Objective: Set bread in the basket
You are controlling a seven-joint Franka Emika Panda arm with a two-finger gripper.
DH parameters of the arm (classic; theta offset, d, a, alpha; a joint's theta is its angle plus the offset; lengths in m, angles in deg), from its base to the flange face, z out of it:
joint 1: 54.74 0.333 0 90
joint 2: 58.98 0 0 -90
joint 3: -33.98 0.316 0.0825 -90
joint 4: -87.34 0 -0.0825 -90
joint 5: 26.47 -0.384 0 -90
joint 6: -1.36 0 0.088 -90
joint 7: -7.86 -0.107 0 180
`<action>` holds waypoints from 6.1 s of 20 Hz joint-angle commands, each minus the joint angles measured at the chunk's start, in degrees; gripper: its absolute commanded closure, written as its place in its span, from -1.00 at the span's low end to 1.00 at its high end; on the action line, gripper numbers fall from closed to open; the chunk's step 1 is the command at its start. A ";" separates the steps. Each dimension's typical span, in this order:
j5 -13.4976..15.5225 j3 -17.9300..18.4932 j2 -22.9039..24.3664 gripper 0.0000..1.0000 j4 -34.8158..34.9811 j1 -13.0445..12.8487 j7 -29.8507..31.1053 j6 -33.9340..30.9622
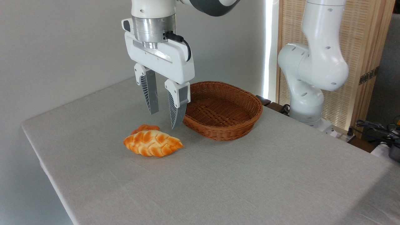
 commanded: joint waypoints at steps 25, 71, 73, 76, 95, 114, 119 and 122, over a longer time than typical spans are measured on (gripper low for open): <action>-0.69 -0.17 -3.65 -1.00 9.43 -8.94 -30.96 10.18; -2.00 0.27 -9.46 0.57 11.11 -10.00 -32.98 18.54; -2.00 0.36 -9.37 0.57 11.02 -10.00 -33.07 18.54; -1.92 0.45 -8.49 0.56 10.76 -9.91 -32.81 18.54; -1.21 -0.87 7.95 0.47 9.61 -17.46 -52.20 -12.56; -4.55 -4.57 7.15 -1.00 9.70 -16.77 -62.07 -16.17; -5.34 0.26 7.07 -1.00 8.82 -16.59 -56.90 -12.32; -5.08 2.90 6.28 -1.00 8.73 -16.59 -47.70 -7.23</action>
